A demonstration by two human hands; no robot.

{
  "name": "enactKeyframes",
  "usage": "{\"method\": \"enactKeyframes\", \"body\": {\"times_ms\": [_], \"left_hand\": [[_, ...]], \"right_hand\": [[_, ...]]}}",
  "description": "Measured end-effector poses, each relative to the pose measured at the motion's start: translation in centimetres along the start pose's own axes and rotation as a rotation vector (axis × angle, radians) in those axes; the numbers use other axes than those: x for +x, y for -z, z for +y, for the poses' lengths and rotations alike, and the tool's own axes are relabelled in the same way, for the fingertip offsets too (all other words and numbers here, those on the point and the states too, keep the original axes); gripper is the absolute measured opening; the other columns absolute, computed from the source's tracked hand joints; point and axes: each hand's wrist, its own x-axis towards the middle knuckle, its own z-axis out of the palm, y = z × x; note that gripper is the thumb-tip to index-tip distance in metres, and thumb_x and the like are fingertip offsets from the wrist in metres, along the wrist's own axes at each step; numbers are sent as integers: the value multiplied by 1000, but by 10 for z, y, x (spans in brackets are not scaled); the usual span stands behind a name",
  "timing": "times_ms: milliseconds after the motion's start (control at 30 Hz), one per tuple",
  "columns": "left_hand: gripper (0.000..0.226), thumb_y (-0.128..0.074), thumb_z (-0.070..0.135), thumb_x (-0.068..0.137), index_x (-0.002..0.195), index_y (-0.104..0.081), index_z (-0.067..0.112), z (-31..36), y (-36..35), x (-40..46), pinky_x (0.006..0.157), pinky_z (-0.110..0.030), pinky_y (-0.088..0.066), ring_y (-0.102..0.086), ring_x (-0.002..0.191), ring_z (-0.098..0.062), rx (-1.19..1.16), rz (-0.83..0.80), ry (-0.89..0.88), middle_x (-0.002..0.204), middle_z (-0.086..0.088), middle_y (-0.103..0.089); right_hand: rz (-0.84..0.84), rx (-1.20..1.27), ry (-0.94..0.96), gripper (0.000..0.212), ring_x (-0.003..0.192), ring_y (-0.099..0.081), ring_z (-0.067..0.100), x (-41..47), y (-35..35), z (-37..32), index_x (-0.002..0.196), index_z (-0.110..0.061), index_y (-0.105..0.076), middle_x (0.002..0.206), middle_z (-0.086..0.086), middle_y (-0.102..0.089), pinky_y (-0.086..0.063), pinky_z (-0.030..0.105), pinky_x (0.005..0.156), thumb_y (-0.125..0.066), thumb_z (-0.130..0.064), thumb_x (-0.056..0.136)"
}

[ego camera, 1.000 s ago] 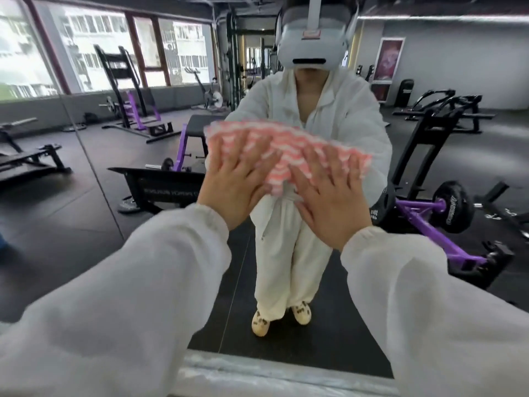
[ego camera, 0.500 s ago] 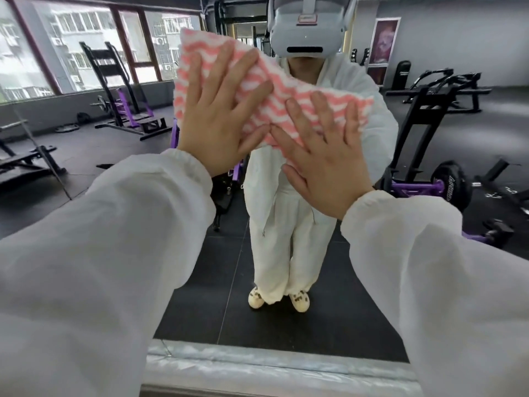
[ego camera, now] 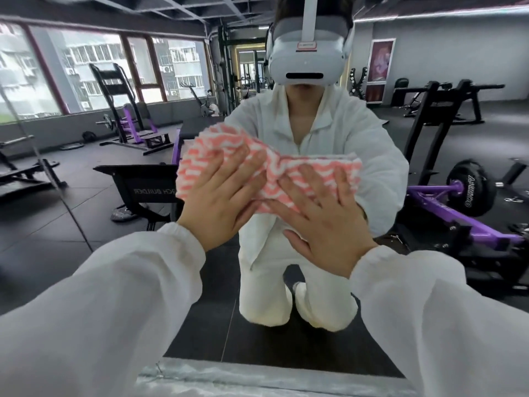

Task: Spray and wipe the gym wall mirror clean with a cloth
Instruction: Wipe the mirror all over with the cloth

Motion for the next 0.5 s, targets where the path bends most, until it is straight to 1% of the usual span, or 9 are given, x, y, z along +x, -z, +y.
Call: {"method": "enactKeyframes", "body": {"times_ms": [67, 233, 333, 400, 500], "left_hand": [[32, -40, 27, 98, 122, -45, 7, 13, -11, -25, 112, -44, -18, -36, 129, -34, -4, 22, -6, 139, -11, -36], [31, -48, 23, 92, 120, -46, 7, 50, -42, -85, 112, -43, -17, -35, 129, -33, 14, 86, 49, 139, -12, -39], [28, -47, 21, 92, 117, -47, 7, 82, -60, -135, 112, -43, -18, -36, 128, -33, 0, 97, 52, 138, -13, -44], [27, -46, 21, 91, 115, -47, 8, 103, -72, -171, 111, -42, -19, -36, 127, -32, -18, 68, 45, 138, -10, -39], [28, -48, 22, 87, 113, -47, 10, 137, -94, -229, 106, -42, -25, -35, 129, -30, 20, -28, 24, 140, -8, -35]], "right_hand": [[16, 0, -12, 58, 141, -6, 32, -17, -15, -21, 145, -28, -26, 153, 4, -20, -3, 61, 110, -38, -43, 91], [47, -14, -51, 56, 141, -12, 34, -64, -56, -74, 143, -27, -32, 153, 5, -21, -1, 61, 111, -40, -43, 90], [58, -20, -25, 57, 141, -17, 34, -104, -82, -109, 143, -26, -33, 152, 5, -23, -8, 63, 110, -42, -43, 89], [33, -20, 17, 58, 140, -18, 34, -133, -98, -131, 143, -26, -32, 151, 5, -24, -10, 62, 109, -40, -42, 88], [-32, -67, 116, 58, 140, -10, 32, -180, -126, -165, 143, -25, -30, 150, 5, -26, -3, 61, 109, -37, -40, 87]]}}
